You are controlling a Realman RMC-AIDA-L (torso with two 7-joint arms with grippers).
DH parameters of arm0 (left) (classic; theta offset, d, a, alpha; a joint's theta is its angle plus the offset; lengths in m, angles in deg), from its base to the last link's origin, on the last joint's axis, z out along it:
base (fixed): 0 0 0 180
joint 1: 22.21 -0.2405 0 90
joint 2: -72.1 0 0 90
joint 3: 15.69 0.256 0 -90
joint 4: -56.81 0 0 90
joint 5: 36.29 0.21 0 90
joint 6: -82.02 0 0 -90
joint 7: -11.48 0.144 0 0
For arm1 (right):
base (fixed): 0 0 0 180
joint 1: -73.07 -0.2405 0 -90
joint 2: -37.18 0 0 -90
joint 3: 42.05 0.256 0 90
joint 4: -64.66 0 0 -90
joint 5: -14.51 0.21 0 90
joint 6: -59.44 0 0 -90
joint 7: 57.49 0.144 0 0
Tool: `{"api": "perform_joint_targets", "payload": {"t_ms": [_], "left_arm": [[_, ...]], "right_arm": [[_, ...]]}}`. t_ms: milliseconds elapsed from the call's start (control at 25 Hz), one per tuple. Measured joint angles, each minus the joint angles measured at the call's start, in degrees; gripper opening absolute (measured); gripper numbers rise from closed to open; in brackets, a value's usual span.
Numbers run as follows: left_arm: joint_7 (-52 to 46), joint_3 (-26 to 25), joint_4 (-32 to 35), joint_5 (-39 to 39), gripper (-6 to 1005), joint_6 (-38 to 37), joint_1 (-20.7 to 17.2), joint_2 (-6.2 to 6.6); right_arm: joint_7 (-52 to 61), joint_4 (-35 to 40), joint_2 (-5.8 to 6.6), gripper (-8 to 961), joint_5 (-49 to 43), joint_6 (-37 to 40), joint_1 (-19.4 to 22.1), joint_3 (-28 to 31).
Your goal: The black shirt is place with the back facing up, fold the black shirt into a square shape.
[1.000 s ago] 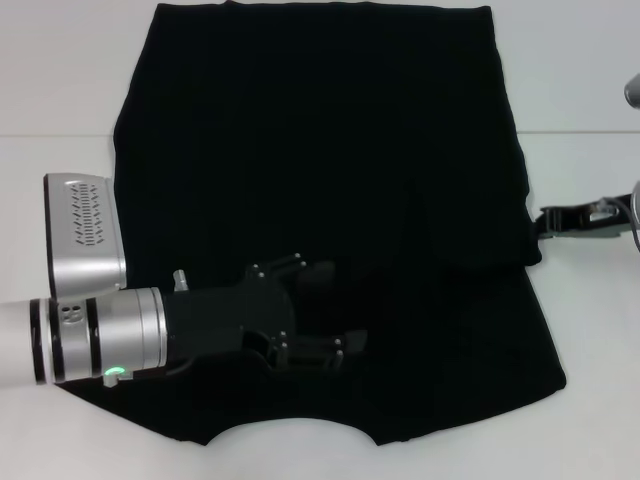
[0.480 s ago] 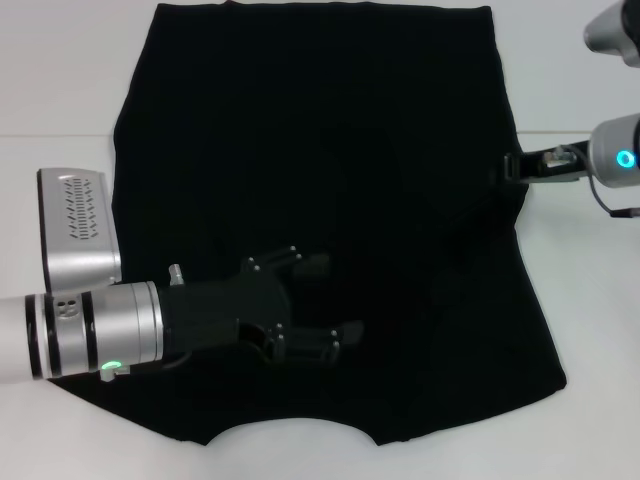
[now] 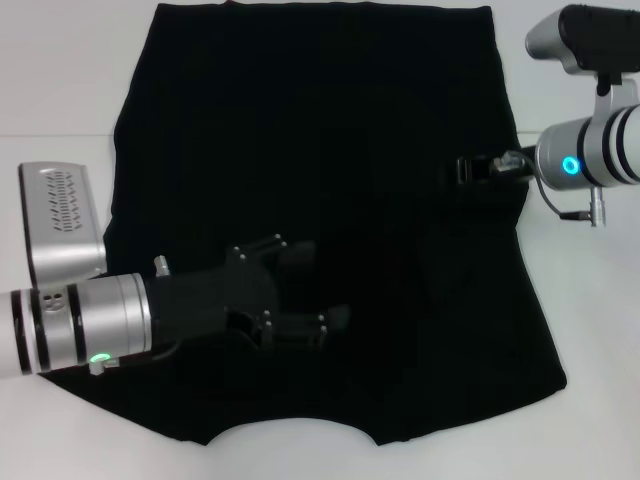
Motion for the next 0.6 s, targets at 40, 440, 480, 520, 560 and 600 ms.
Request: {"api": "perform_joint_targets", "payload": {"t_ms": [40,440,480,520,560,600], "left_arm": [[0.0,-0.6,0.0,0.0,938,0.0,-0.1,0.06],[-10.5,-7.2,1.1,0.0,938,-1.4,-1.4,1.25],[-13.2,-7.9,2.0,0.0,938,-2.1,-2.1,1.44],[-15.2,-8.3,2.7,0.1,938,-2.7,-2.6,1.53],[-17.6,-8.7,3.6,0.2,937,-3.5,-3.3,1.64],[-20.0,-8.9,4.7,0.3,937,-4.2,-4.1,1.71]], "right_arm": [[0.0,0.7,-0.31,109,0.2,-0.4,0.2,-0.1],[-17.1,4.2,1.14,345,21.8,4.2,5.1,0.4],[-19.9,4.2,1.31,394,24.4,5.9,5.9,0.4],[-22.6,4.2,1.4,443,26.6,7.5,6.6,0.4],[-25.5,4.2,1.42,479,28.9,9.4,7.5,0.4],[-28.0,4.2,1.44,515,30.7,11.4,8.2,0.4]]}}
